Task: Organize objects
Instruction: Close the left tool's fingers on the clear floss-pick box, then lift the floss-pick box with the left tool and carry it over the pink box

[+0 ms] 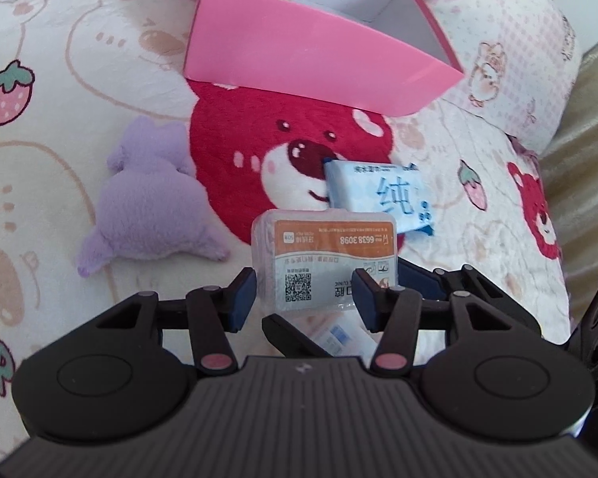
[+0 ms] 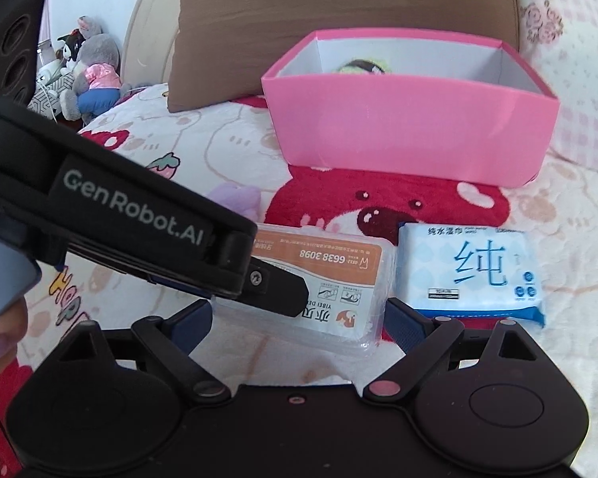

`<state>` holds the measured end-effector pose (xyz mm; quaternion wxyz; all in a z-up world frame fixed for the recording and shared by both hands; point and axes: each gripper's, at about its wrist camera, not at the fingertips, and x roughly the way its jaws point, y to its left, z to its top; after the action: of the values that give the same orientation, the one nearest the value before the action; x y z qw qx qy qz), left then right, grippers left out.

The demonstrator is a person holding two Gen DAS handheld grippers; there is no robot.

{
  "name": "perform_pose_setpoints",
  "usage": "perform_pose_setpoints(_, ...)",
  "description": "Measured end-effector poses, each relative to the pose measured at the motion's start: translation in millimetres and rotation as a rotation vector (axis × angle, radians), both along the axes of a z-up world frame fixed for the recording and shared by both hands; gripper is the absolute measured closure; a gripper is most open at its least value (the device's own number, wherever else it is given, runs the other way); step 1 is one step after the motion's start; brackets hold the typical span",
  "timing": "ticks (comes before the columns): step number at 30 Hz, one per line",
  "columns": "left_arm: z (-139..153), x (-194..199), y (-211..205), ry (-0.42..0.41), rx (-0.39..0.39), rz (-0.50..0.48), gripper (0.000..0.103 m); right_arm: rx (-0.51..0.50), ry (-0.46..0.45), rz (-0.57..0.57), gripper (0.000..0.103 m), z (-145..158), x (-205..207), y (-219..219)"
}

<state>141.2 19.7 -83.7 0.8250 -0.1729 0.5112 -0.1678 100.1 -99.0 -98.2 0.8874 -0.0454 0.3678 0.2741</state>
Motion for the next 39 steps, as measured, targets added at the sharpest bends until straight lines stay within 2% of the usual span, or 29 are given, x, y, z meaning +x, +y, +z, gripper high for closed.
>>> perform_pose_setpoints(8, 25, -19, 6, -0.011, -0.020, -0.016, 0.054, 0.059, -0.006, -0.031, 0.008, 23, -23, -8)
perform_pose_setpoints(13, 34, -29, 14, -0.008, -0.050, -0.003, 0.054, 0.044, -0.016, -0.029, 0.008, 34, -35, -3)
perform_pose_setpoints(22, 58, -43, 29, -0.006, -0.081, -0.004, 0.054, 0.080, 0.004, -0.026, 0.008, 60, -44, 0)
perform_pose_setpoints(26, 76, -50, 33, -0.023, -0.067, -0.022, 0.054, 0.100, 0.011, -0.016, 0.008, 76, -47, 2)
perform_pose_setpoints(29, 85, -55, 42, -0.027, -0.088, -0.015, 0.054, 0.116, 0.007, -0.014, 0.008, 85, -50, 5)
perform_pose_setpoints(34, 98, -63, 41, -0.042, -0.049, -0.038, 0.054, 0.090, -0.027, 0.007, 0.008, 99, -56, 13)
perform_pose_setpoints(39, 108, -61, 41, -0.048, -0.051, -0.039, 0.054, 0.070, -0.035, 0.005, 0.009, 108, -53, 16)
